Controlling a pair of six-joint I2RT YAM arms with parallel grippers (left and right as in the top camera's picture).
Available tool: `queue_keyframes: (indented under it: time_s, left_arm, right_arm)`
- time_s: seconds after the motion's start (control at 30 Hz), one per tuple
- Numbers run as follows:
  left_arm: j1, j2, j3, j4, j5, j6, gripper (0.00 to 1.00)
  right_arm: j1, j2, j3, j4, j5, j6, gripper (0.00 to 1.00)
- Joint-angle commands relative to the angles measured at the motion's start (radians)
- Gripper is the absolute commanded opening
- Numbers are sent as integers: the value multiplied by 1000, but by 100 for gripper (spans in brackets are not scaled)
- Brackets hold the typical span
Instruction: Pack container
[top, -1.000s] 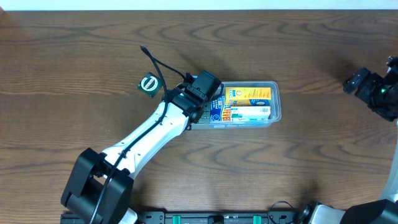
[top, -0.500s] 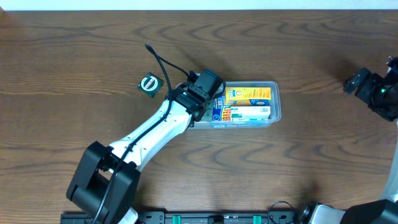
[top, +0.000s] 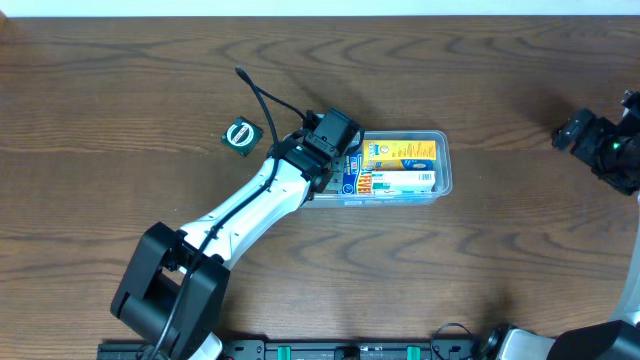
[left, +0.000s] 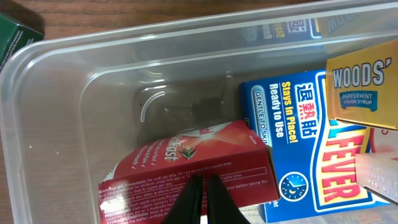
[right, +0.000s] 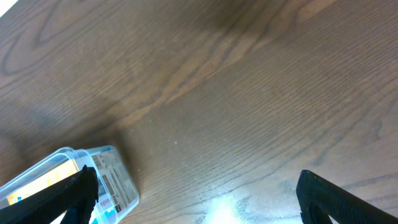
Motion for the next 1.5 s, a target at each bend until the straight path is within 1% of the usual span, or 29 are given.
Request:
queue_keyframes:
  time_s: [0.0, 0.4, 0.87, 0.97, 1.1, 1.27, 1.47]
  left_arm:
    - [10, 33, 10, 1, 2, 26, 6]
    - [70, 33, 10, 16, -5, 56, 6]
    - [72, 32, 11, 24, 22, 60, 6]
    - [72, 26, 26, 22, 22, 83, 6]
    - [72, 3, 58, -8, 23, 86, 6]
    - [72, -27, 93, -85, 24, 86, 6]
    - [72, -38, 96, -157, 103, 86, 6]
  right_arm:
    - [-5, 2, 14, 0, -4, 11, 99]
    - [-5, 2, 14, 0, -5, 11, 99]
    - [-5, 2, 14, 0, -5, 11, 99]
    - [-5, 2, 14, 0, -4, 10, 99]
    - [-5, 2, 14, 0, -4, 11, 99]
    - [-5, 2, 14, 0, -4, 11, 99]
    - [-5, 2, 14, 0, -5, 11, 99]
